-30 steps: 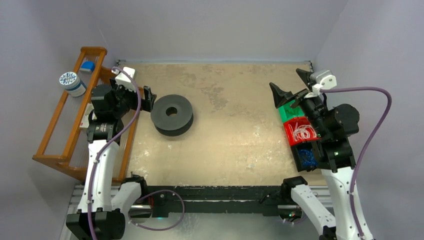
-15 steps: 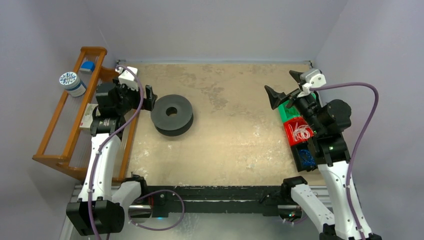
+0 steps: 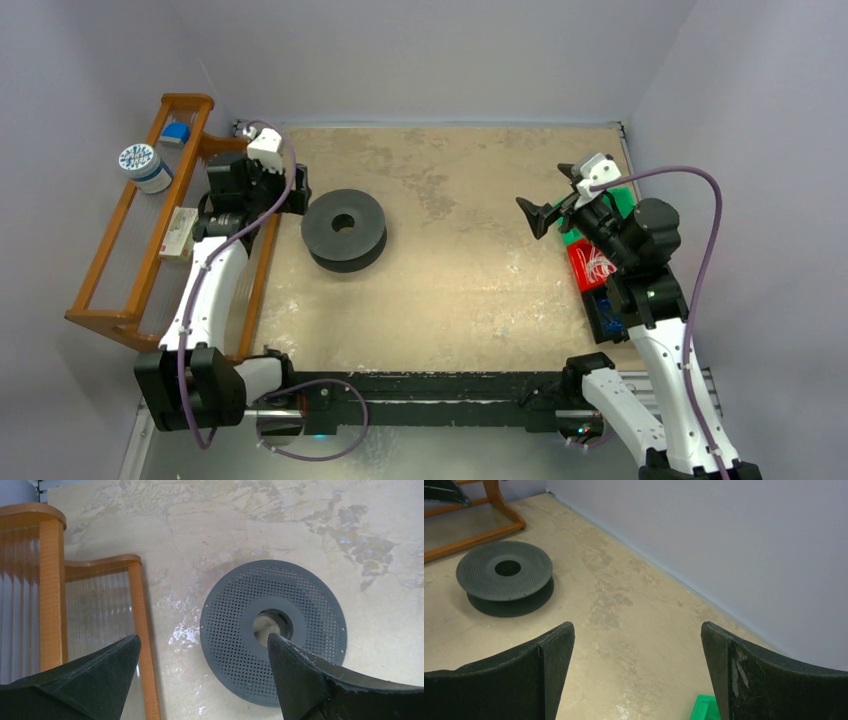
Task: Wrap the cables
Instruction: Pick up the cable from the storage box.
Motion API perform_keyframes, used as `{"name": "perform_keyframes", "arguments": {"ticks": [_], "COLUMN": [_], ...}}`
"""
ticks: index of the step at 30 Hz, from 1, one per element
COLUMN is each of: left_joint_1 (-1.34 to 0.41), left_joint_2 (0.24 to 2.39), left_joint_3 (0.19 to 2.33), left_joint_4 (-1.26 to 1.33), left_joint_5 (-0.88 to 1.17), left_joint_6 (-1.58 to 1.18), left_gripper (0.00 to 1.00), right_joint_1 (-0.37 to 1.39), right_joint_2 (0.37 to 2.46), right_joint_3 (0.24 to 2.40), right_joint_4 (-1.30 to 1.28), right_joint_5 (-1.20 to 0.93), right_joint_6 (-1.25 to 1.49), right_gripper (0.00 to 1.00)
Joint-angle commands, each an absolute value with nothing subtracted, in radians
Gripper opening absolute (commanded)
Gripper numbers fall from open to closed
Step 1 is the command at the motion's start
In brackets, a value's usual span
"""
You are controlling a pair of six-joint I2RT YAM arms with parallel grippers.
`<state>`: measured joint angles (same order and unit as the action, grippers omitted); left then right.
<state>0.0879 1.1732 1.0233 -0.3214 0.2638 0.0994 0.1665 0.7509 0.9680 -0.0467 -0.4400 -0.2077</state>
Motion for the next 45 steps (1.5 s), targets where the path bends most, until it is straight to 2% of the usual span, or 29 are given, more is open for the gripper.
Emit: {"name": "perform_keyframes", "arguments": {"ticks": [1,6,18,24,34,45], "left_joint_1": [0.034,-0.122,-0.197,-0.218,-0.238,-0.239], "left_joint_2": [1.227,1.262,1.335,1.360,1.338,1.311], "left_joint_3": [1.002,0.973,0.916,0.907,0.878,0.854], "left_joint_4": [-0.260,-0.241,-0.193,-0.185,-0.216,-0.228], "left_joint_5": [0.183,0.043,0.076,0.070,0.156,0.237], "left_joint_6": [0.144,0.185,0.193,0.187,0.196,0.216], "left_gripper": [0.94,0.91,0.88,0.87,0.87,0.87], "right_joint_1": [0.166,0.167,0.166,0.166,0.167,0.166], "right_joint_2": [0.737,0.751,0.742,0.746,0.963,0.880], "right_joint_3": [0.923,0.899,0.871,0.875,0.916,0.752], "right_joint_4": [-0.004,-0.002,0.062,0.082,-0.153,-0.243], "right_joint_5": [-0.456,-0.440,-0.365,-0.171,0.173,0.378], "right_joint_6": [-0.238,-0.247,-0.245,-0.239,-0.290,-0.461], "right_gripper": [0.99,0.99,0.99,0.99,0.98,0.97]}}
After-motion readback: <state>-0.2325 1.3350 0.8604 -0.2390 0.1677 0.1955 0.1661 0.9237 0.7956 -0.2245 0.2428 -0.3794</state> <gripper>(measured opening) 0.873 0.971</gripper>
